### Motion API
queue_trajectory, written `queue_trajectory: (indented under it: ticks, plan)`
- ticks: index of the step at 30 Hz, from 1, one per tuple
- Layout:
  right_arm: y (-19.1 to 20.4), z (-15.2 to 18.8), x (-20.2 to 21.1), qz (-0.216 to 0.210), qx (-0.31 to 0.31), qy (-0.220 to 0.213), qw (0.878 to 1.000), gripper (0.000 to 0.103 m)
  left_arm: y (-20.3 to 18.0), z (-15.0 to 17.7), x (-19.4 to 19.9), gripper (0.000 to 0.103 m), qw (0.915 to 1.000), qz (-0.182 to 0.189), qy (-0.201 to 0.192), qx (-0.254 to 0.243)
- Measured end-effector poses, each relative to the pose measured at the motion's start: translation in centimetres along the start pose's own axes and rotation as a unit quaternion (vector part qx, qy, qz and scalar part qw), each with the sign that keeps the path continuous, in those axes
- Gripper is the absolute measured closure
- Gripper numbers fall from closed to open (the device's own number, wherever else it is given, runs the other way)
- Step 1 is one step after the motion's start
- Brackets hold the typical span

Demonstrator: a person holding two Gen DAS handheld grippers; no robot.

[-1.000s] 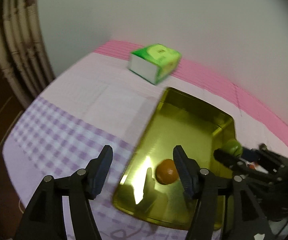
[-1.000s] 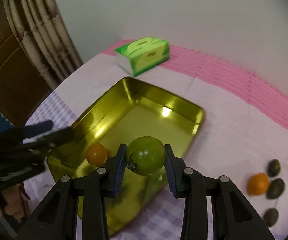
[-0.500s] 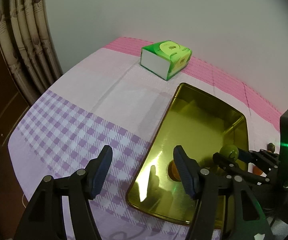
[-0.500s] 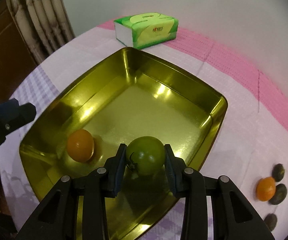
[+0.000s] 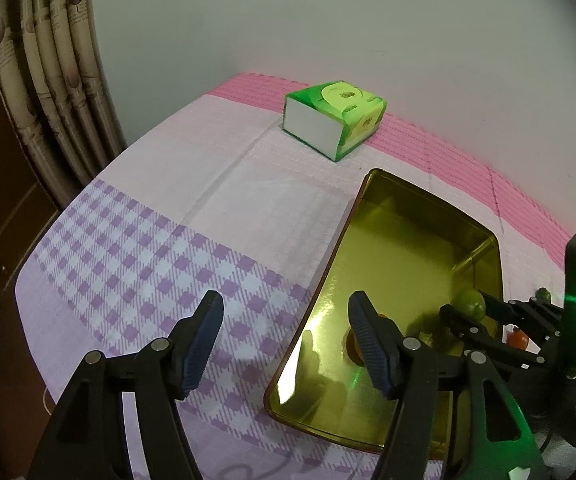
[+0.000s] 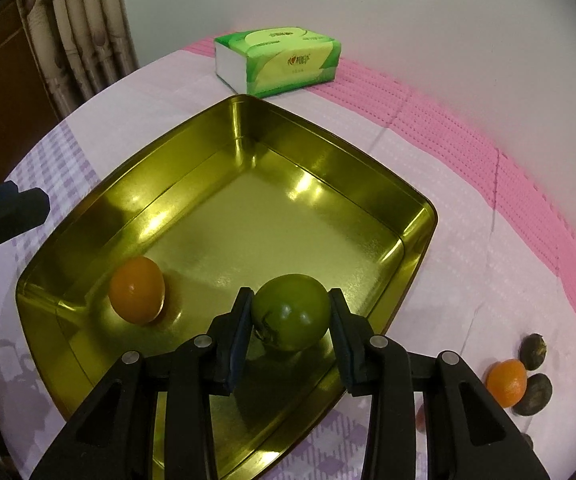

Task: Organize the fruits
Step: 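Open right tool to release green tomato into the tin tray, then move right tool toward brown kiwis while left tool moves toward red tomato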

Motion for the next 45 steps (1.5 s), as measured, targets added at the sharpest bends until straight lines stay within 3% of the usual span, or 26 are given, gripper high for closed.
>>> queue_trajectory:
  ticks: [13, 18, 22, 28, 36, 40, 45]
  plan:
    - [0.3, -0.4, 1.6, -0.036, -0.049, -0.019, 0.998, 0.057, -0.6, -0.3, 0.1, 0.041, 0.9999, 0.007, -0.005, -0.01]
    - [-0.1, -1.0, 5.3, -0.05, -0.073, -0.049, 0.995, 0.057, -1.0, -0.3, 0.3, 0.041, 0.9998, 0.01, -0.01, -0.016]
    - [-2.1, -0.3, 9.4, -0.038, -0.084, -0.071, 0.993, 0.057, -1.4, -0.5, 0.6, 0.041, 0.9996, 0.013, -0.016, -0.02]
    - [-7.9, 3.7, 15.0, 0.02, -0.11, -0.078, 0.991, 0.057, -2.7, -0.2, 0.9, 0.041, 0.9988, 0.029, -0.018, -0.036]
    - [-16.5, 12.1, 20.4, 0.113, -0.176, -0.049, 0.977, 0.057, -4.1, 0.1, 1.2, 0.041, 0.9973, 0.038, -0.025, -0.057]
    - [-16.8, 15.5, 20.8, 0.115, -0.191, -0.027, 0.975, 0.057, -4.7, 0.3, 1.3, 0.041, 0.9966, 0.042, -0.027, -0.066]
    - [-14.6, 16.9, 19.2, 0.074, -0.189, -0.013, 0.979, 0.057, -5.4, 0.6, 1.3, 0.041, 0.9956, 0.049, -0.027, -0.076]
Point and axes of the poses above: each gripper's, at about its wrist camera, not at the fingertips, and x roughly against the way its jaws point, y to its left, z to its underside, the point moved 9 cm from there along -x, roughly the way its jaws point, and after that the axes turned 15 degrees about -y, right-handed, at the moved point
